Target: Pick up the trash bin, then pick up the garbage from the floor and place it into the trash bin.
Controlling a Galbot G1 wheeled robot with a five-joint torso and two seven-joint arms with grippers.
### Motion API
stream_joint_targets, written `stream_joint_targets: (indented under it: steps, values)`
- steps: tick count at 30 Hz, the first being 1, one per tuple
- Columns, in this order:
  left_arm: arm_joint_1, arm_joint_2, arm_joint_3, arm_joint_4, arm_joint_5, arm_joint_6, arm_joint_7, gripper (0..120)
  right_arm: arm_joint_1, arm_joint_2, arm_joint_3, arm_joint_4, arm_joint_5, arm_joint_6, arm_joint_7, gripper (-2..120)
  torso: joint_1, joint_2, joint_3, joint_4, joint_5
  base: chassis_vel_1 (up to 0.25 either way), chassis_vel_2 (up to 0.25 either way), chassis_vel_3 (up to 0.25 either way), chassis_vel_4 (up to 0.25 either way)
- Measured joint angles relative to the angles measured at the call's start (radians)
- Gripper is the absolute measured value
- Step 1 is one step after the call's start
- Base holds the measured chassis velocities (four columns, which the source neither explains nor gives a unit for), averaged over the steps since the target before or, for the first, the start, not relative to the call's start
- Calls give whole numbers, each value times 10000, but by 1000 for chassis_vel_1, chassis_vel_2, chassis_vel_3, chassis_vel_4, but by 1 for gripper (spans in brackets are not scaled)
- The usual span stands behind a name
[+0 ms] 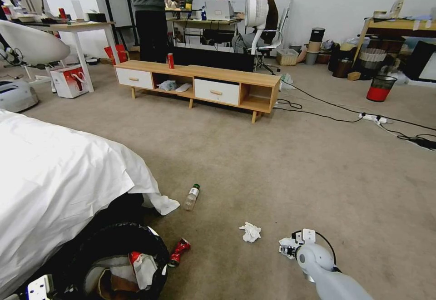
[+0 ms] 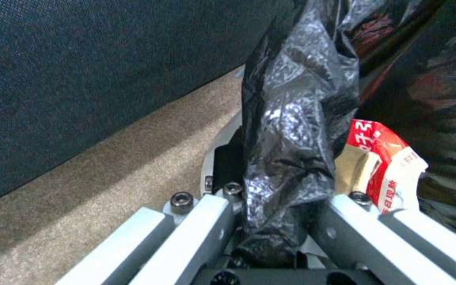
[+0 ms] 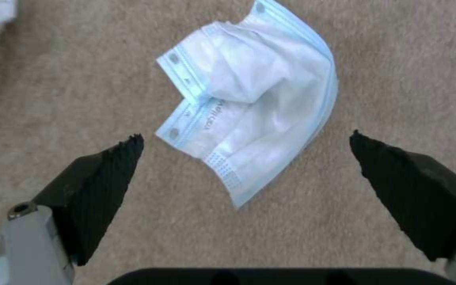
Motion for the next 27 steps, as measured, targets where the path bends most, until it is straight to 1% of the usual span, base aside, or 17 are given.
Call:
stream_joint_targets:
  steps: [2,4,7,12,18,20,24,27]
  values:
    - [1,41,-13,17,-11,-1,12,0,70,132,-3,-262,-140,76,-96,99,0,0,0,0,5,0,0,0,0]
    - [-22,107,-39,113,-25,-20,26,0,300,387,-10,-1056,-583,374,-387,99,0,-1,0,0,4,0,0,0,0]
    - [-87,69,24,171,-12,-27,34,0,411,449,-3,-1319,-752,496,-498,99,0,0,0,0,1,0,0,0,0]
    - [-113,69,40,192,-2,-28,36,0,516,494,13,-1544,-920,693,-588,99,0,0,0,0,2,0,0,0,0]
    - [-131,88,46,199,5,-28,37,0,594,450,48,-1468,-938,858,-620,96,0,0,0,0,2,0,0,0,0]
    - [-141,89,59,202,6,-28,37,0,646,482,34,-1496,-956,905,-627,95,0,0,0,0,1,0,0,0,0]
    - [-127,89,67,207,13,-31,48,0,692,631,-44,-1703,-1186,1089,-758,86,0,0,0,0,3,0,0,0,0]
    - [-119,91,68,207,13,-33,53,0,703,673,-53,-1790,-1252,1124,-804,85,0,0,0,0,3,0,0,0,0]
